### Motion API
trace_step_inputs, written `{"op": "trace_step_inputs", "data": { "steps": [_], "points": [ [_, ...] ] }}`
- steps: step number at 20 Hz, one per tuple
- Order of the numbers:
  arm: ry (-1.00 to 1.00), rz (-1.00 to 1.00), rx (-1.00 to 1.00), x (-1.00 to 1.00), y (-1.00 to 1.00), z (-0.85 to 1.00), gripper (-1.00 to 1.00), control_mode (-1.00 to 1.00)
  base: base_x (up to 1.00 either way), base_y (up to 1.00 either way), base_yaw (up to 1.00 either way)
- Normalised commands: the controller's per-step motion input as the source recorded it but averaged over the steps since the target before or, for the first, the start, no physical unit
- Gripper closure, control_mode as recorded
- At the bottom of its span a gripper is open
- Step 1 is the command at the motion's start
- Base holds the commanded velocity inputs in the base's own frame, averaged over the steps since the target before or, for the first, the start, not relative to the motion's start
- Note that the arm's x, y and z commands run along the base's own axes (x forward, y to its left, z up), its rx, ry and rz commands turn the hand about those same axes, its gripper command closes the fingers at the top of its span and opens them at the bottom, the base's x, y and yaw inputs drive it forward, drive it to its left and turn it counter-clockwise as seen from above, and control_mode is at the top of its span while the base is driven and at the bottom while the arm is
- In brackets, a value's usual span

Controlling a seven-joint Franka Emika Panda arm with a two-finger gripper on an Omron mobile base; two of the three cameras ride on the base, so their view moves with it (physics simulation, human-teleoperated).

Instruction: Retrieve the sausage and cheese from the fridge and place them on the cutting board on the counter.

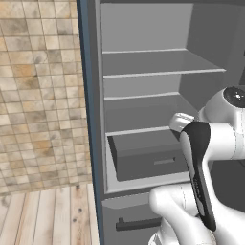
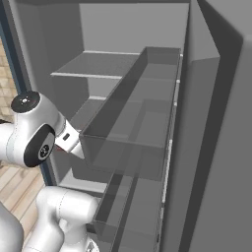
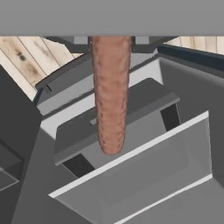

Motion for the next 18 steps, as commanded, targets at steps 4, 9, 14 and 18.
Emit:
{"op": "trace_step_inputs", "data": {
  "steps": [4, 9, 14, 18],
  "points": [
    [0.0, 0.0, 0.0, 0.0, 0.0, 0.0, 1.0, 1.0, 0.0, 0.0, 0.0],
    [0.0, 0.0, 0.0, 0.0, 0.0, 0.0, 1.0, 1.0, 0.0, 0.0, 0.0],
    [0.0, 0.0, 0.0, 0.0, 0.0, 0.0, 1.0, 1.0, -0.51, 0.1, -0.01],
    [0.0, 0.0, 0.0, 0.0, 0.0, 0.0, 1.0, 1.0, -0.92, 1.0, -0.02]
  ]
}}
